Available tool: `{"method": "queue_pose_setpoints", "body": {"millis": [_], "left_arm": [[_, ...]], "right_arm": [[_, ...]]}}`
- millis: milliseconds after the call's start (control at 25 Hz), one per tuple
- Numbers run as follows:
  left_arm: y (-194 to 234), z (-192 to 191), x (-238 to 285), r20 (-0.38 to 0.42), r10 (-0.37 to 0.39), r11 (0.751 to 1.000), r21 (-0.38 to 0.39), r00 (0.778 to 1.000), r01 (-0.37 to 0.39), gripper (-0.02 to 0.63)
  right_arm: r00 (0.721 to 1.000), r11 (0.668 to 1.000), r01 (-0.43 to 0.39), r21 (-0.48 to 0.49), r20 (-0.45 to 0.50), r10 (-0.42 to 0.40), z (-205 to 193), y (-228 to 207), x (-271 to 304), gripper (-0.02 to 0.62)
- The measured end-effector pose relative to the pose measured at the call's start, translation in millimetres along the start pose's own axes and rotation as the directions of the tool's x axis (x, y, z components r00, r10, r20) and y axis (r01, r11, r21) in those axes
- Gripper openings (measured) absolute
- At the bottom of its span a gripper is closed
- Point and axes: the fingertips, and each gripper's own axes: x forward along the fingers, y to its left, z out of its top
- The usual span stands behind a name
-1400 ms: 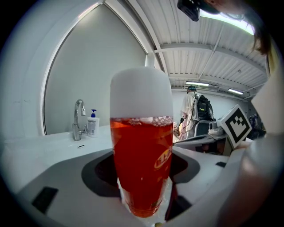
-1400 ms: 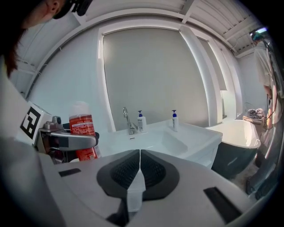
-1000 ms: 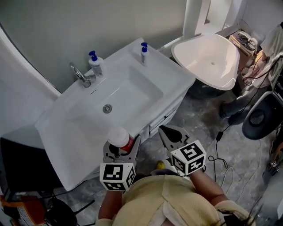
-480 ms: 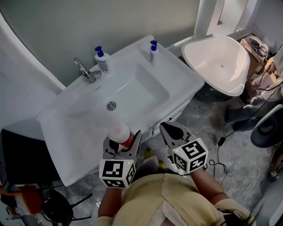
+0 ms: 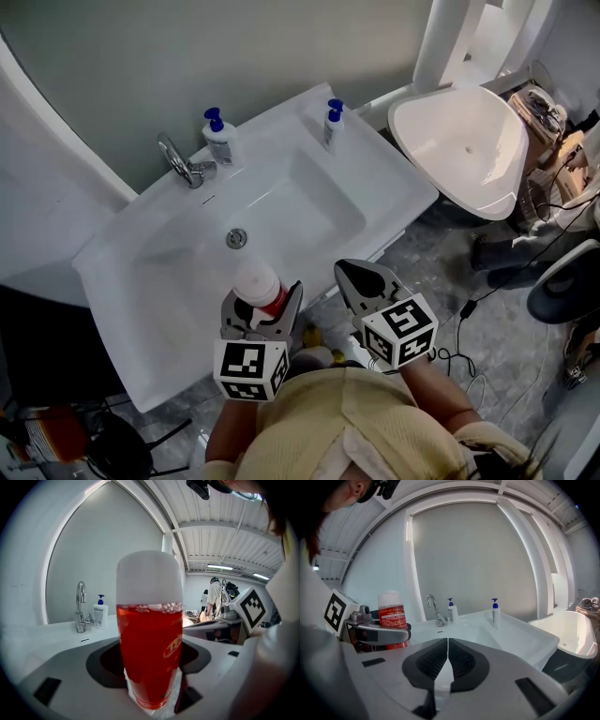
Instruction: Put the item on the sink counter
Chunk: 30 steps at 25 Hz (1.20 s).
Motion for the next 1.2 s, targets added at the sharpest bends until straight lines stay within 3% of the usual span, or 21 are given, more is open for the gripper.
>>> {"method": "queue_pose_setpoints", "body": {"millis": [440, 880, 1200], "left_arm": [[30.3, 6.4, 15.1, -0.004, -0.032, 0.999, 0.015, 0.999, 0.032, 0.318], [56.8, 15.4, 38.1, 0.004, -0.017, 1.0, 0.007, 1.0, 0.017, 0.318], [60.5, 28.1, 64.5, 0.007, 0.026, 1.0, -0.002, 1.0, -0.026, 0.318]], "right_arm": [[0.999, 0.999, 0.04, 0.004, 0.001, -0.04, 13.3, -3.2, 34.4, 0.026], [0.998, 0.998, 0.064, -0.014, -0.001, -0.064, 25.1, -18.1, 51.8, 0.026], [1.0, 0.999, 0.014, -0.031, -0.01, -0.014, 35.4, -40.5, 73.1, 0.026]]}}
